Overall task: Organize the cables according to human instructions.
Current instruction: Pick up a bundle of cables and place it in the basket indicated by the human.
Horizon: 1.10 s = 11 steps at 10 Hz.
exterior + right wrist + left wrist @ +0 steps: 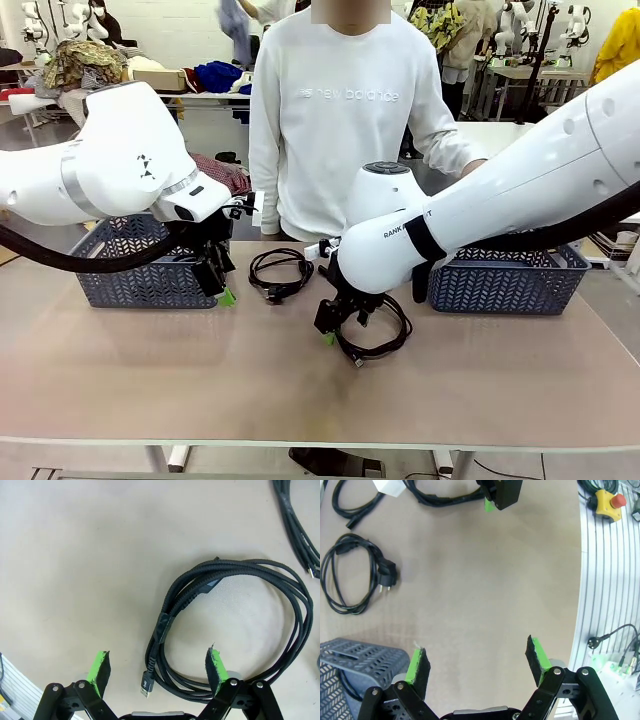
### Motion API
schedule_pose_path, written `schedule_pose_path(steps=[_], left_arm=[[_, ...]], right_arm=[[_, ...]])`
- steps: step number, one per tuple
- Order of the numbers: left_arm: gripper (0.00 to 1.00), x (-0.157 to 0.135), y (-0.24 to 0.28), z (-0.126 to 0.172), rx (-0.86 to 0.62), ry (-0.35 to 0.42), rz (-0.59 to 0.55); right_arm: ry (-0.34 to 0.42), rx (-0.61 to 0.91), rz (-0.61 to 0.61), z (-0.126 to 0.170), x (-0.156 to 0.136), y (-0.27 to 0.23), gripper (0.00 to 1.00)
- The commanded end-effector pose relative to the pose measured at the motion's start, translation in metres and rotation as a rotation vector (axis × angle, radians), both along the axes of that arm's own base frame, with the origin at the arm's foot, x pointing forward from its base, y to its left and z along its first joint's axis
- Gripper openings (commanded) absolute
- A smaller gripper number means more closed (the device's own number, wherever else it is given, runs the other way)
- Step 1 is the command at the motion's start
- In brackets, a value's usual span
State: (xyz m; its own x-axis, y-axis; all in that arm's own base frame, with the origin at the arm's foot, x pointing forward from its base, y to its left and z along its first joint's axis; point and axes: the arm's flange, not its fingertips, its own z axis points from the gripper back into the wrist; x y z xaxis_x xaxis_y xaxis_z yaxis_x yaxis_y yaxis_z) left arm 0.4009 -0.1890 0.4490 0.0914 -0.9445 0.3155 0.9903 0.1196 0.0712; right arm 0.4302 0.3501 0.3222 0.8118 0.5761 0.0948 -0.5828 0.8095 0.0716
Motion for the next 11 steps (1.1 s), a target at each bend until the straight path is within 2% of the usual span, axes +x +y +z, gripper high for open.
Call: schedule_pose_path(steps=[1,10,11], left_arm=[[1.0,0.0,0.002,0.001,0.005,0.0,0.002],[1.0,0.0,0.002,0.001,0.005,0.0,0.002],[1.0,0.0,0.002,0.001,0.005,0.0,0.002]], right_arm=[[0.02,-0.028,-0.033,0.0,0.01,0.011,1.0],[0.026,-0.099,-0.038,-0.015,0.018,0.025,1.0],[0.02,-0.097,-0.04,-0.015,0.019,0.026,0.82]])
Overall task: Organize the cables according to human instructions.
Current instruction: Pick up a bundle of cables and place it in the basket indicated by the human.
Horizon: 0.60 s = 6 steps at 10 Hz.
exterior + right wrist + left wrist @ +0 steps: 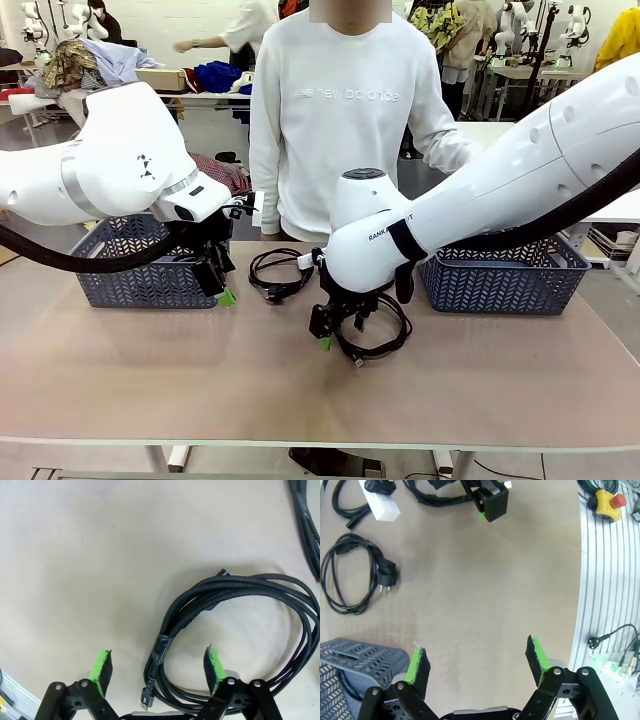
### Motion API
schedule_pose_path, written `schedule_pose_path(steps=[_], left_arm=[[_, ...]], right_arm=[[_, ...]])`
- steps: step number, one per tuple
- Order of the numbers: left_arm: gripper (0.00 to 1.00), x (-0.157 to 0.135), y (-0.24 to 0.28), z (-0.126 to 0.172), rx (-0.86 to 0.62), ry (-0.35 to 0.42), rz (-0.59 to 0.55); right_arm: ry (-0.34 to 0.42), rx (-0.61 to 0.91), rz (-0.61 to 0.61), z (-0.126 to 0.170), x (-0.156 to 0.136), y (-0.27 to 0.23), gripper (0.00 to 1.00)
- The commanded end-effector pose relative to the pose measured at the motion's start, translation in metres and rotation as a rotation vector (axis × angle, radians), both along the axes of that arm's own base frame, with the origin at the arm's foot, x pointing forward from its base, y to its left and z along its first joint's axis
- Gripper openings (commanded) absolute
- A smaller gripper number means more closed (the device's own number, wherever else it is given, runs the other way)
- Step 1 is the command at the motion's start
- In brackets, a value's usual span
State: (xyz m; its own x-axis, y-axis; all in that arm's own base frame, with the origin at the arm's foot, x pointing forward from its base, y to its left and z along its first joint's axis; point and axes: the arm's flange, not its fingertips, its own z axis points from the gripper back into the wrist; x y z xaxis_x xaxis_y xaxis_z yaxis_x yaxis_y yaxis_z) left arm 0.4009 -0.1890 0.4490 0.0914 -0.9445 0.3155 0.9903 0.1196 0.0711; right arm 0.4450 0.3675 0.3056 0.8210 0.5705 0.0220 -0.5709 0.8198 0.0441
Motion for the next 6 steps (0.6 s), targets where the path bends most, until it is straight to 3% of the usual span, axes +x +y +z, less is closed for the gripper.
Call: schedule_pose_path(steps=[1,2,3,4,5,6], left_arm=[[1.0,0.0002,0.0025,0.001,0.005,0.0,0.002],[1.0,0.0002,0.0025,0.001,0.005,0.0,0.002],[1.0,0.0002,0.0025,0.001,0.005,0.0,0.002],[1.0,0.0002,0.0025,0.001,0.005,0.0,0.002],[1.0,0.0002,0.0025,0.001,0.005,0.0,0.002],[1.0,0.0002,0.0025,0.001,0.005,0.0,0.002]], right_arm=[[-0.022,-0.033,-0.031,0.0011,0.0043,0.0089,0.81],[-0.02,-0.032,-0.032,0.001,0.0048,0.0087,0.63],[-0.02,-0.032,-0.034,0.0009,0.0048,0.0085,0.62],[-0.019,-0.029,-0.036,0.0009,0.0049,0.0082,0.44],[-0.015,-0.029,-0.038,0.0007,0.0051,0.0083,0.43],[-0.01,-0.03,-0.042,0.0007,0.0049,0.0082,0.24]])
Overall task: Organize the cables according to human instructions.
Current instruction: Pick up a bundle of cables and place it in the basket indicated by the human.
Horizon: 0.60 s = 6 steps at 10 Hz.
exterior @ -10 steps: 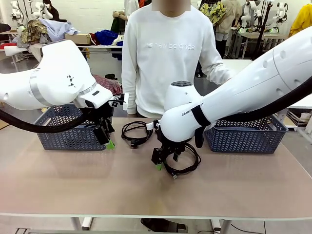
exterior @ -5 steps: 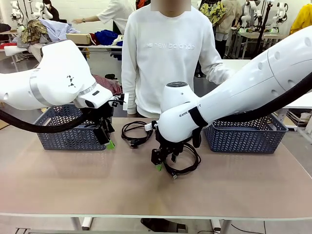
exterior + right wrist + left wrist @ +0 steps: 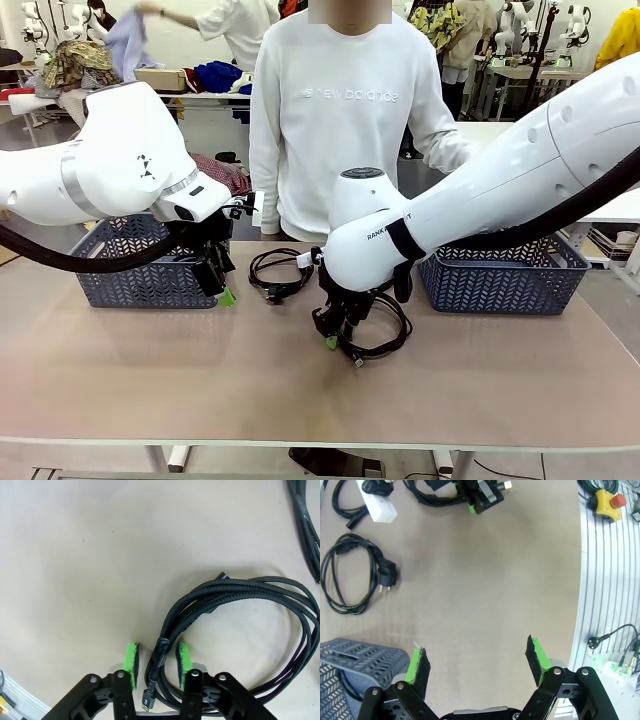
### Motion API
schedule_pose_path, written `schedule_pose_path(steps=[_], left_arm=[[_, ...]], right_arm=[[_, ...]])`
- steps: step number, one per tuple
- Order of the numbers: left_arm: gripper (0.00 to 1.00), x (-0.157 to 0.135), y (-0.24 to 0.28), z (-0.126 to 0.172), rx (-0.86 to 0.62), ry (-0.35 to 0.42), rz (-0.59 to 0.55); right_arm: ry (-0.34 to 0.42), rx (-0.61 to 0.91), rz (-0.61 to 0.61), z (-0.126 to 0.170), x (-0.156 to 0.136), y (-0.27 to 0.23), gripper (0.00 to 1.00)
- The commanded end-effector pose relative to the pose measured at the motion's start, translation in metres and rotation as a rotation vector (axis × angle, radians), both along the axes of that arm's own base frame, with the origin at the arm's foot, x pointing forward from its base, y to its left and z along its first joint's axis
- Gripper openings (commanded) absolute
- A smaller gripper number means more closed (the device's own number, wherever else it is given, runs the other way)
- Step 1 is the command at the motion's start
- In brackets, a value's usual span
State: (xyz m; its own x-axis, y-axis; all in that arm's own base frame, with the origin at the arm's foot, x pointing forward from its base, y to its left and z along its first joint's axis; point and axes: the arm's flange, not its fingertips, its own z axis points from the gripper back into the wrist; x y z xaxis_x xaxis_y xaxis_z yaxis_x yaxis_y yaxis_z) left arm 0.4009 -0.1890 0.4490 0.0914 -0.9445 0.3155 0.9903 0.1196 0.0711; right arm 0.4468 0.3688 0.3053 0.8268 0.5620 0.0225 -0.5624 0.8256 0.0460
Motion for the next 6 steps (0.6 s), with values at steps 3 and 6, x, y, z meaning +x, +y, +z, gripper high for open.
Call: schedule_pose_path(steps=[3,6], left_arm=[[1.0,0.0,0.002,0.001,0.005,0.0,0.002],[1.0,0.0,0.002,0.001,0.005,0.0,0.002]], right_arm=[[0.012,-0.028,-0.048,0.002,0.001,0.007,0.04],[0.055,-0.008,-0.031,0.009,-0.008,0.011,0.0]])
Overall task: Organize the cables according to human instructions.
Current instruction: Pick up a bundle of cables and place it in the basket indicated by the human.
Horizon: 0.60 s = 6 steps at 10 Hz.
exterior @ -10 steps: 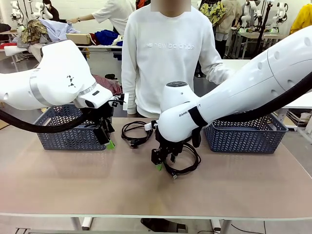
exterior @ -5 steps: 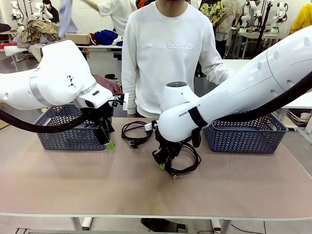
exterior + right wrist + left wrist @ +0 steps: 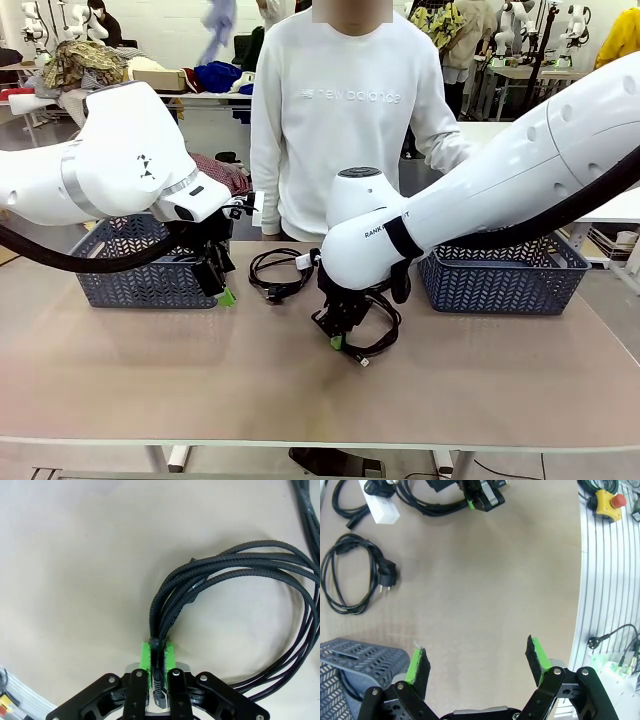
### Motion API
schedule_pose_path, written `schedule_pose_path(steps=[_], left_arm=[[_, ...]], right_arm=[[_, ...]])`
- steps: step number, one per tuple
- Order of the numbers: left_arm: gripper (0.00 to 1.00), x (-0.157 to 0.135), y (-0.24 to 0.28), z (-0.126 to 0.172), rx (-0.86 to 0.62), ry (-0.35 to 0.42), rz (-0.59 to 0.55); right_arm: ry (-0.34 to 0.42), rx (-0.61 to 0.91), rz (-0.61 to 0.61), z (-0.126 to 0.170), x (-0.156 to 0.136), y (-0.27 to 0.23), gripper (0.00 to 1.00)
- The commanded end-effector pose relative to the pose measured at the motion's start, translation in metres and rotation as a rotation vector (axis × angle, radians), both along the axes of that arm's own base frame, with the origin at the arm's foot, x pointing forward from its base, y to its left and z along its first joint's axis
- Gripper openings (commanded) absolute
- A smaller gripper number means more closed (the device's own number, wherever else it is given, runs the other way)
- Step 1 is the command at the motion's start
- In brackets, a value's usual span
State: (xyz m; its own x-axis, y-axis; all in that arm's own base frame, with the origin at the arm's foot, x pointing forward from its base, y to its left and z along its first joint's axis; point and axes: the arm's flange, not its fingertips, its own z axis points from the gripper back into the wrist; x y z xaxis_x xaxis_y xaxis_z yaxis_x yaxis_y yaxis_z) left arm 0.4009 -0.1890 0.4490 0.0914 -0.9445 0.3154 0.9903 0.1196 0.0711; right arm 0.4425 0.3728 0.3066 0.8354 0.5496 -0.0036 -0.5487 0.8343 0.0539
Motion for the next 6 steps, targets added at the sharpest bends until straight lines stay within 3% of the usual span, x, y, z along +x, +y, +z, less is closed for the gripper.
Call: schedule_pose_path(steps=[1,4,6], left_arm=[[1.0,0.0,0.002,0.001,0.005,0.0,0.002],[1.0,0.0,0.002,0.001,0.005,0.0,0.002],[1.0,0.0,0.002,0.001,0.005,0.0,0.002]], right_arm=[[0.039,-0.002,-0.009,0.013,-0.009,0.008,0.0],[-0.051,-0.058,0.063,0.039,-0.017,0.004,0.0],[-0.056,-0.051,0.201,0.068,-0.017,-0.013,0.0]])
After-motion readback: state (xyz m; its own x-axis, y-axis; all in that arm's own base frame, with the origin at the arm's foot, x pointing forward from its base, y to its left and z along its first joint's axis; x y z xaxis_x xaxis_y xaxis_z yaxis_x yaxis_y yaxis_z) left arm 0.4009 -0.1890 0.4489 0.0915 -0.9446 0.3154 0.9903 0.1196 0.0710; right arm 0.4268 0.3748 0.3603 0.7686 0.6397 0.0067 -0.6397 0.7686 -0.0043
